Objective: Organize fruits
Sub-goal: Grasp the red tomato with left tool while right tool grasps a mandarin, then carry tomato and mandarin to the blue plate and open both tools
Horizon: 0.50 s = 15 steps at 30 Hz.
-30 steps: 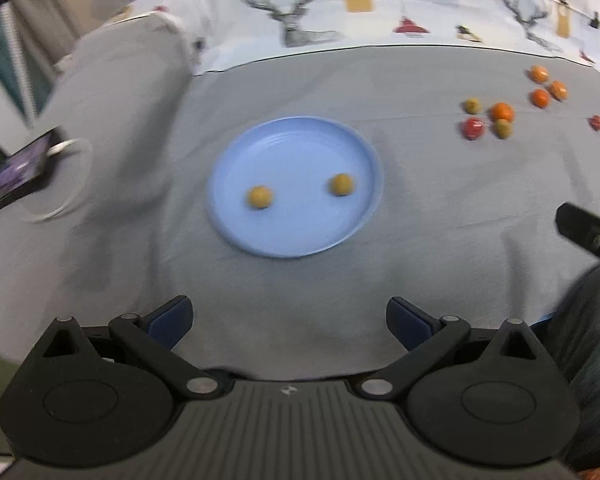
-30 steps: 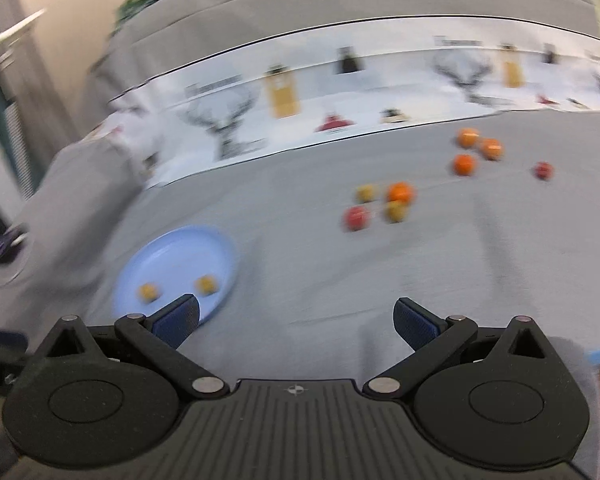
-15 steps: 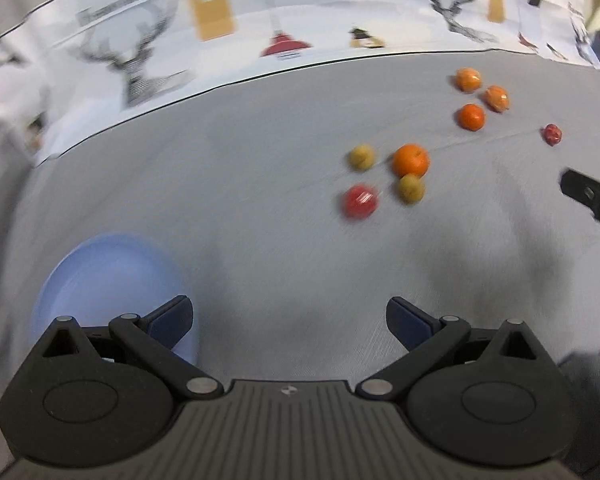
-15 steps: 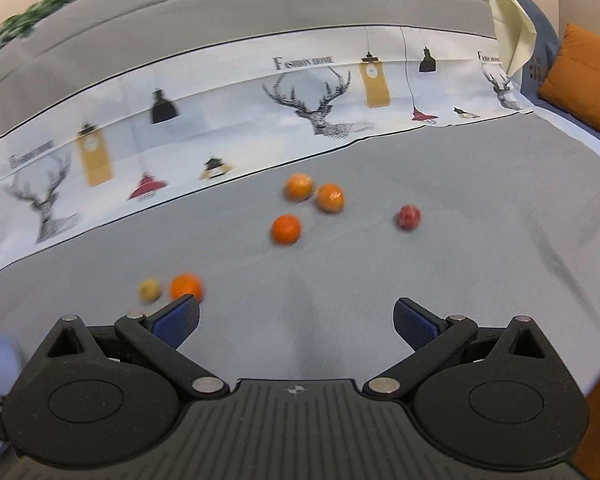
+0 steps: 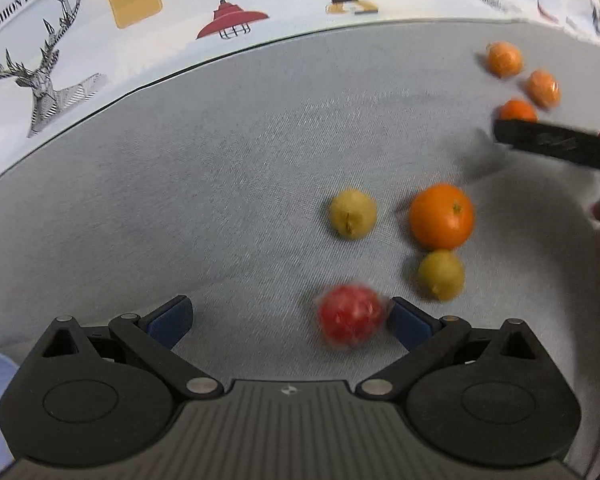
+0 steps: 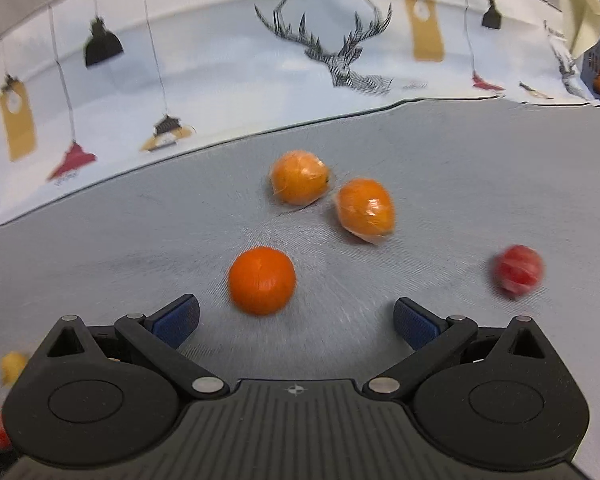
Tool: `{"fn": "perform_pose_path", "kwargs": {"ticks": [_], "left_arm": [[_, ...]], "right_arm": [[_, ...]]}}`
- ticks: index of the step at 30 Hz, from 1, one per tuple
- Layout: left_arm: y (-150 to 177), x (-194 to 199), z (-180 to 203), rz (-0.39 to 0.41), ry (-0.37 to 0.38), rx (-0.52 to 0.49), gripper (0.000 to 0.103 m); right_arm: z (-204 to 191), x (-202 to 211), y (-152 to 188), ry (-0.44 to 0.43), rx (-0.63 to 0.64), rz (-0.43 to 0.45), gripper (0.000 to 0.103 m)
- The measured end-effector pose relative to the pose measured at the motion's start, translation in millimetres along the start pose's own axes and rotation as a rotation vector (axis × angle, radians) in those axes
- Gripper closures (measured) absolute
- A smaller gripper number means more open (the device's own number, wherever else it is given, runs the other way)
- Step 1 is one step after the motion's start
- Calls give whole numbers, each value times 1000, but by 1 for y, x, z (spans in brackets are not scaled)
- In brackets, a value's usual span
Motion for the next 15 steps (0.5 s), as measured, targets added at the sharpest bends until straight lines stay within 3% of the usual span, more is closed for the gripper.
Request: {"fn": "perform_pose_path", "kwargs": {"ticks": [4, 6, 7, 8, 9, 10, 12, 15], "left_arm": [[-2, -2, 3, -2, 36, -19, 0], [-2, 2, 7, 33, 41, -34, 12], [-1, 8, 10, 58, 67, -40, 36], [-1, 15, 13, 77, 88, -50, 72], [-3, 21, 14, 87, 101, -70, 70], [-3, 27, 14, 105, 109, -74, 70], [-3, 39, 11, 135, 109, -66, 70], [-1, 52, -1, 117, 100, -40, 70]], "right_arm": [[-10, -15, -4, 38, 92, 32, 1], [-10, -15, -4, 40, 89, 44, 1], [-11, -14, -4, 40, 97, 45, 4], [-12, -11, -4, 39, 106, 49, 12], [-14, -4, -4, 36, 120, 65, 52], [-18, 0, -4, 27, 145, 55, 67], [-19, 6, -2, 45, 146, 36, 67], [-16, 25, -2, 42, 103, 34, 67]]}}
Point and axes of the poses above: each gripper's, at about its wrist camera, not at the fingertips, and x roughly against the way its jaws point, z to its right, y to its underside, the point moved 5 cm from there along -x, roughly the way its jaws point, and after that the axes turned 11 degrees about -y, right-handed, at the moved point
